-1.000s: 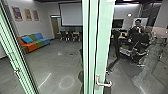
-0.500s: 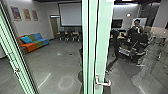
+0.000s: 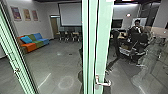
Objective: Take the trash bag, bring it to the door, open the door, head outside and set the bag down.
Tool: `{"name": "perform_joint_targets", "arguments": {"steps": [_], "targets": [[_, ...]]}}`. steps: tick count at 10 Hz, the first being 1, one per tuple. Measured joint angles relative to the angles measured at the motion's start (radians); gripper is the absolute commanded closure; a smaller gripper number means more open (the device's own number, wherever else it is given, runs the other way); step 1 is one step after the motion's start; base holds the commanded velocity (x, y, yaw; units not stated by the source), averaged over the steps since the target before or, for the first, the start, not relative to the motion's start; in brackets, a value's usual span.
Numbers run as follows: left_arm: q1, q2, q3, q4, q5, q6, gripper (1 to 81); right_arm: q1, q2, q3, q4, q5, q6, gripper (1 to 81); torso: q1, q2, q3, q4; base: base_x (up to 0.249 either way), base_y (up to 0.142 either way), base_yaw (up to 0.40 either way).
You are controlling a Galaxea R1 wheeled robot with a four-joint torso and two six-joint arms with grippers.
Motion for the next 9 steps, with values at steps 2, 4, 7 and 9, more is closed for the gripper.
{"name": "perform_joint_targets", "arguments": {"steps": [2,4,7,9], "targets": [[0.0,-0.026,0.063,0.0,0.001,0.0,81.1,-0.004,-0.074,0.142,0.0,0.024,0.0,1.0,0.0,0.0,0.0,0.0,0.0,0.0,0.0],[0.0,-0.074,0.154,0.0,0.001,0.0,81.1,-0.005,-0.167,0.282,0.0,0.049,0.0,1.0,0.0,0.0,0.0,0.0,0.0,0.0,0.0],[0.0,-0.129,0.245,0.0,0.003,0.0,81.1,-0.014,-0.316,0.486,0.0,0.092,0.0,1.0,0.0,0.0,0.0,0.0,0.0,0.0,0.0],[0.0,-0.132,0.253,0.0,0.003,0.0,81.1,-0.021,-0.425,0.615,0.0,0.123,0.0,1.0,0.0,0.0,0.0,0.0,0.0,0.0,0.0]]}}
